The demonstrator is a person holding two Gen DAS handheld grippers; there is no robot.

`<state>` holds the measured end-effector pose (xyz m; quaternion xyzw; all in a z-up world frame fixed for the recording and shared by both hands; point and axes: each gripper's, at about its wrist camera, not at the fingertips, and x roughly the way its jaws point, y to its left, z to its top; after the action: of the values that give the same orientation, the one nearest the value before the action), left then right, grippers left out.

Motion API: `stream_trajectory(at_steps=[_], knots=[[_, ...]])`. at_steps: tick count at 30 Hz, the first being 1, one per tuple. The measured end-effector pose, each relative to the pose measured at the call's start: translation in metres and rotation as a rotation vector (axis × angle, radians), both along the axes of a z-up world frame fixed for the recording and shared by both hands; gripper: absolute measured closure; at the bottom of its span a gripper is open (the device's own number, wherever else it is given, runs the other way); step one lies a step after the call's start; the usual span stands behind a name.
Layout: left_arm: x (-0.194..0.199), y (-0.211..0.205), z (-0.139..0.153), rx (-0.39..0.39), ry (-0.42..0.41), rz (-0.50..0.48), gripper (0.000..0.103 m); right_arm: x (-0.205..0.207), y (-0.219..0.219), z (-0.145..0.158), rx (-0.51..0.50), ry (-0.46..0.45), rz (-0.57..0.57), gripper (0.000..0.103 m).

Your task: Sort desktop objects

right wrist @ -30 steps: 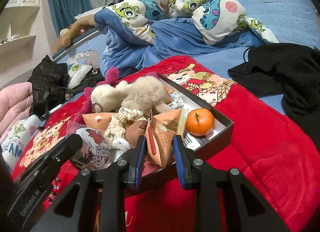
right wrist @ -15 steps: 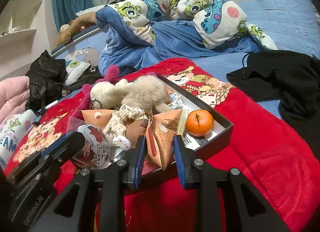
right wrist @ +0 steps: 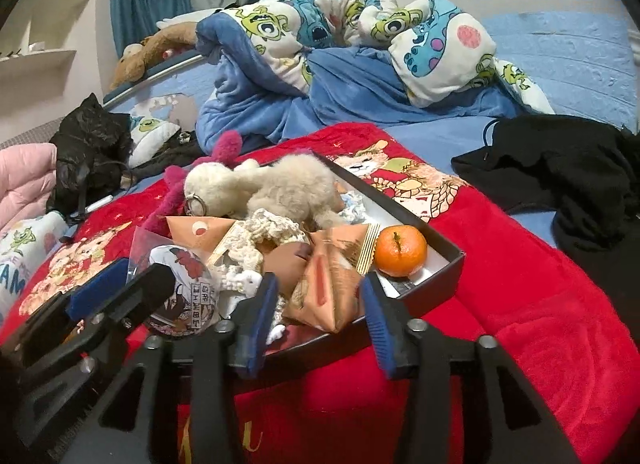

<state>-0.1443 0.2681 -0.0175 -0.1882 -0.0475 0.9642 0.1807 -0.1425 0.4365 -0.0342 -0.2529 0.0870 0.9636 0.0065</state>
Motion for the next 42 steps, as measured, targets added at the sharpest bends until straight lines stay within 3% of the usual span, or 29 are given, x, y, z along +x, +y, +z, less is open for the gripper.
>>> stream_trajectory(at_steps=[2, 3, 4, 7, 13, 21, 29, 35, 38, 42], knots=[[-0.002, -0.009, 0.0, 0.029, -0.009, 0.027, 0.034, 0.003, 0.003, 0.002, -0.006, 0.011, -0.029, 0.025], [-0.003, -0.014, 0.0, 0.044, -0.015, 0.04, 0.021, 0.004, 0.007, 0.001, -0.011, 0.009, -0.051, 0.008], [-0.003, -0.017, 0.0, 0.052, -0.017, 0.048, 0.011, 0.005, 0.015, 0.0, -0.037, 0.003, -0.088, 0.0], [-0.003, -0.018, 0.0, 0.045, -0.013, 0.062, 0.003, 0.01, 0.032, -0.001, -0.13, 0.022, -0.1, 0.0], [-0.004, -0.012, -0.001, 0.005, -0.035, 0.077, 0.002, 0.021, 0.048, 0.001, -0.201, 0.064, -0.154, 0.0], [0.001, -0.023, -0.001, 0.052, -0.055, 0.065, 0.0, 0.027, 0.042, 0.004, -0.174, 0.077, -0.158, 0.0], [0.031, -0.036, 0.013, -0.007, -0.066, 0.09, 0.0, 0.05, 0.012, 0.023, -0.048, 0.099, -0.109, 0.0], [0.082, -0.071, 0.045, -0.031, -0.04, 0.186, 0.0, 0.076, -0.035, 0.053, 0.089, 0.144, -0.071, 0.0], [0.111, -0.091, 0.069, -0.061, -0.028, 0.283, 0.0, 0.094, -0.059, 0.074, 0.142, 0.171, -0.065, 0.0], [0.154, -0.119, 0.098, -0.129, -0.044, 0.447, 0.0, 0.132, -0.08, 0.095, 0.117, 0.24, 0.004, 0.0]])
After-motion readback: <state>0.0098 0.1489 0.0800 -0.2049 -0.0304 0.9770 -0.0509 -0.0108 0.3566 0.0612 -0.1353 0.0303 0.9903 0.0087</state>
